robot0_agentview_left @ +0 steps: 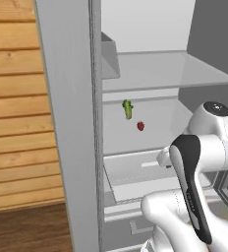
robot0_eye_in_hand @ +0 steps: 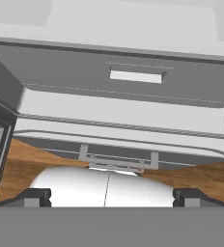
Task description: Take the strawberry from the fridge and place it on top of the pancake, located on the dining counter.
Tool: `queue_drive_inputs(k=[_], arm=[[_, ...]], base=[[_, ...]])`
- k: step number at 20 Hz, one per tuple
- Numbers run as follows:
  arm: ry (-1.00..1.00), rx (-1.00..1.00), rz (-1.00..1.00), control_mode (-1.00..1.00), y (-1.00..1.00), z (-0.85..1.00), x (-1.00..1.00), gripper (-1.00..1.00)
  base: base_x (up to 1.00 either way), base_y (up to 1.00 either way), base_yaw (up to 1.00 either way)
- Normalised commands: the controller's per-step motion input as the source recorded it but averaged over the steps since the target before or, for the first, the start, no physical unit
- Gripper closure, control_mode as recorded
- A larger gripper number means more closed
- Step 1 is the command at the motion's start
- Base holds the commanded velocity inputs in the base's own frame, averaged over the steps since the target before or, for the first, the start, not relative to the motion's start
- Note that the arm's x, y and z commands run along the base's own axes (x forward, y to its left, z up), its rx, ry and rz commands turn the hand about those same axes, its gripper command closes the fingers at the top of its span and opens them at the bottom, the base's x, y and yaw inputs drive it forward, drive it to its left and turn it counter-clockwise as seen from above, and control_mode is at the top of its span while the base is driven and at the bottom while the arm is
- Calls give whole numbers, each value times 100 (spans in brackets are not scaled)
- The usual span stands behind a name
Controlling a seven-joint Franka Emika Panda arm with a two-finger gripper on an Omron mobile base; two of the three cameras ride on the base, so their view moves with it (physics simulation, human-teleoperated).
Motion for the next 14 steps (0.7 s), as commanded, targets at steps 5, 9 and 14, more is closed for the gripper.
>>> queue_drive_inputs(k=[5, 9, 14], arm=[[0, 0, 0, 100, 0, 0, 0, -100], [-4, 0, 0, -100, 0, 0, 0, -100], [-33, 0, 0, -100, 0, 5, 43, -100]], base=[[33, 0, 1], [0, -3, 1], [0, 0, 0]])
